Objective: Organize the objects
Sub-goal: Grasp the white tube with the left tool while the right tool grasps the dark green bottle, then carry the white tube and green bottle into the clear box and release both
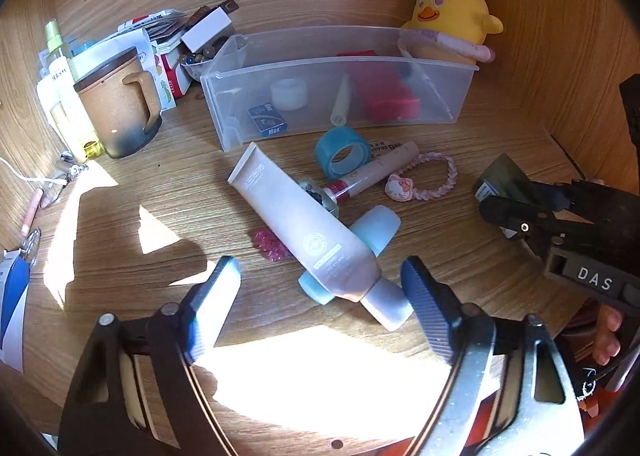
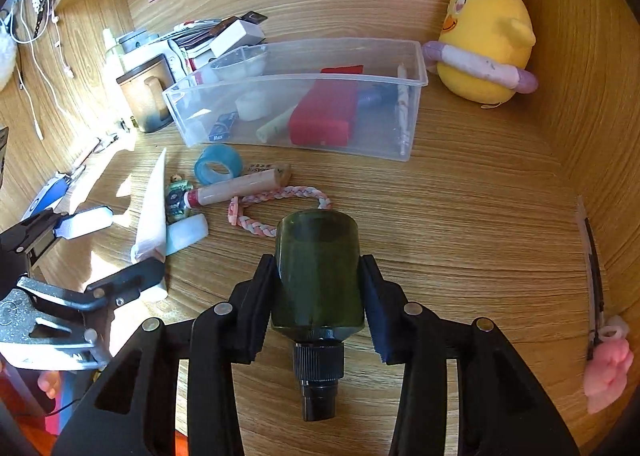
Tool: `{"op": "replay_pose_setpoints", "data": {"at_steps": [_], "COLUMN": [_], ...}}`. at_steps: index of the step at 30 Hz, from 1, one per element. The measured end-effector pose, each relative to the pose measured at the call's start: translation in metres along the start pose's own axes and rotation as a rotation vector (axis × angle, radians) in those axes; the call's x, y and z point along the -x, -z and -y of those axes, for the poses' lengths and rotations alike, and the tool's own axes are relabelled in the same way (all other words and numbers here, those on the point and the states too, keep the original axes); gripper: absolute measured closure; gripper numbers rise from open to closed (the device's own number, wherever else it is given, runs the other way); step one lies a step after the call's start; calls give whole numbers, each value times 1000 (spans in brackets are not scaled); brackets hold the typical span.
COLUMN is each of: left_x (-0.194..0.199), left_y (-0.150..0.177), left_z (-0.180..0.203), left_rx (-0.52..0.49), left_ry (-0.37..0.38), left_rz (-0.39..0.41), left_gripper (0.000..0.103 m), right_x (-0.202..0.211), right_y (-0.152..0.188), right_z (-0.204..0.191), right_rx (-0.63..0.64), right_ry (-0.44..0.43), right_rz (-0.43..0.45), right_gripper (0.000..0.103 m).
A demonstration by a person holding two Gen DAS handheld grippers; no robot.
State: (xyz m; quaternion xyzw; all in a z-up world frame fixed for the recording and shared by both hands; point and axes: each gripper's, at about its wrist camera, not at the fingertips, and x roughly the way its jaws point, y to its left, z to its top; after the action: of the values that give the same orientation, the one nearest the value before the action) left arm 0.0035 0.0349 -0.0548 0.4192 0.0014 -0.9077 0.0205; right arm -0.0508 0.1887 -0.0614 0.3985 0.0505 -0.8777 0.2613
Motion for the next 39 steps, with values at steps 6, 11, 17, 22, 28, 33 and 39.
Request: {"op": "replay_pose_setpoints", "data": {"at_steps": [6, 11, 17, 22, 28, 33, 39], "left_x": [7, 12, 5, 8, 9, 21, 35], "left_y": [9, 19, 25, 27, 27, 21, 8], "left_z": [-18, -26, -23, -29, -43, -50, -53], "left_rx": [50, 63, 51, 57, 116, 141, 158], "left_ry": [5, -8, -8, -18, -56, -81, -70], "left_rz": [-12, -3, -21, -4, 27, 71, 131], "left_gripper": [38, 42, 60, 71, 71, 71, 72], "right_x": [-7, -8, -9, -10, -11, -4, 10], "right_y": [0, -1, -2, -3, -5, -7, -15], "right_z": [-5, -7, -8, -9, -10, -11, -8], "right_rx": [-6, 3, 2, 7, -4, -1, -10], "right_ry": [-13, -6, -3, -2, -6, -1, 4], "right_rz": [-13, -14, -14, -13, -8, 14, 63], "right_gripper": [65, 65, 65, 65, 65, 65, 65]}}
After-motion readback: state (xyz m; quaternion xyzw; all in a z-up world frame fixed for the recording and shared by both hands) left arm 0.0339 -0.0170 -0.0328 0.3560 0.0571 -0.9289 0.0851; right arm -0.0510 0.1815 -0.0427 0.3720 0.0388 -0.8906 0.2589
